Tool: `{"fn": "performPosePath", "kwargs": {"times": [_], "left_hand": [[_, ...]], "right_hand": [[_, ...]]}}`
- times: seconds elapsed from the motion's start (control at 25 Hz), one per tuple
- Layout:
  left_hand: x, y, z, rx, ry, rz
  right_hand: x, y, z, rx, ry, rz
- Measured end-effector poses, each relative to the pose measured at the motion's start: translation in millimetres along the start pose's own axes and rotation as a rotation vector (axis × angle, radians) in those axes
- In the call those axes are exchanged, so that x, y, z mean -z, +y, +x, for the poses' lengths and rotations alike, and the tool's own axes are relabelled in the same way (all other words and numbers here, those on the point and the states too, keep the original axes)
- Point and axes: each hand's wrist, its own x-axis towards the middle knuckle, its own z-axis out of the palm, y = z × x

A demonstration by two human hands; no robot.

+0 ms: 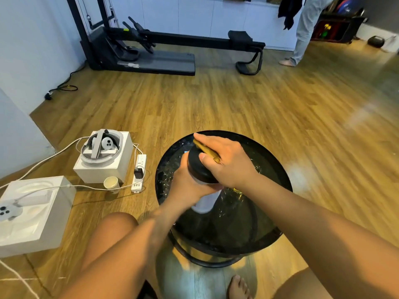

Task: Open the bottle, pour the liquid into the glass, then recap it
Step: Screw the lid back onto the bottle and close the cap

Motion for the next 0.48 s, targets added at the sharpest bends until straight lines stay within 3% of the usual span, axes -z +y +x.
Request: {"fn": "performPosePath", "kwargs": {"times": [0.12, 0.2, 0.48], "left_hand": [[-27.4, 1.8, -19.4, 0.033, 0.236, -0.016], [-32.3, -1.8, -23.4, 0.008, 0.278, -0.026], [18.6, -9.3, 1.5, -0.054, -0.052, -0.038]], "right_hand": [[-13.4, -8.3, 0.9, -0.051, 0.078, 0.029], [-17.8, -11.3, 0.3, -0.055, 0.093, 0.025], [-2.1, -4.5, 5.9, 0.062, -0.075, 0.032]]}}
